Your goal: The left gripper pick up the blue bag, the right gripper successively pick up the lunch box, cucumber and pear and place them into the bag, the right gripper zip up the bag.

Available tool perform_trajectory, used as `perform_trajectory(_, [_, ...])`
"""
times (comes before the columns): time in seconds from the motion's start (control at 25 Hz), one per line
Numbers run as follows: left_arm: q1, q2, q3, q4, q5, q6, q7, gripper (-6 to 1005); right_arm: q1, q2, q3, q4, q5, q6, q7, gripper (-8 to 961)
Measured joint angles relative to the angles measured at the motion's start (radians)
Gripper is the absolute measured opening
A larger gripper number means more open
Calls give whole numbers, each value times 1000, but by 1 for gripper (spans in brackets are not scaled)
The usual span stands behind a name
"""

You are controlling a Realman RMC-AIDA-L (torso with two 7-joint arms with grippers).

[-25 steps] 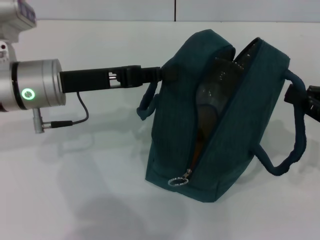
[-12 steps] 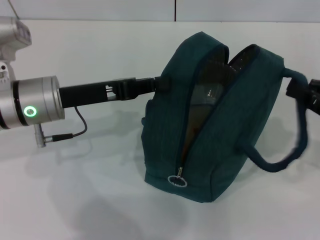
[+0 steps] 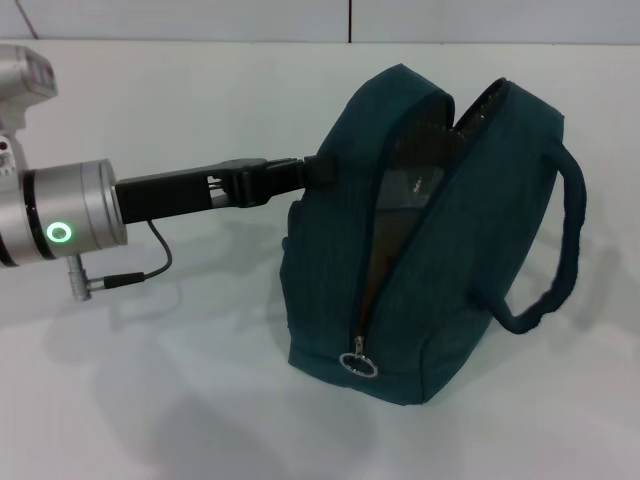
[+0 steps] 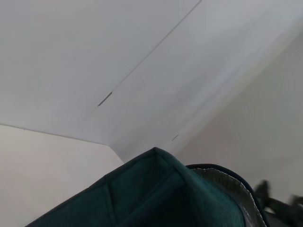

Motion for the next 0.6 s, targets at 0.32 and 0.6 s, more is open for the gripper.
perform_trajectory(0.32, [0,-2,0,-4,-24,-25,9,48,89,37,-131,-59,-250,-184,-8,666])
perform_trajectory(0.6, [-4,-3,0,-4,-28,-25,10,48,192,89,-167,-57,-513,-56,66,807])
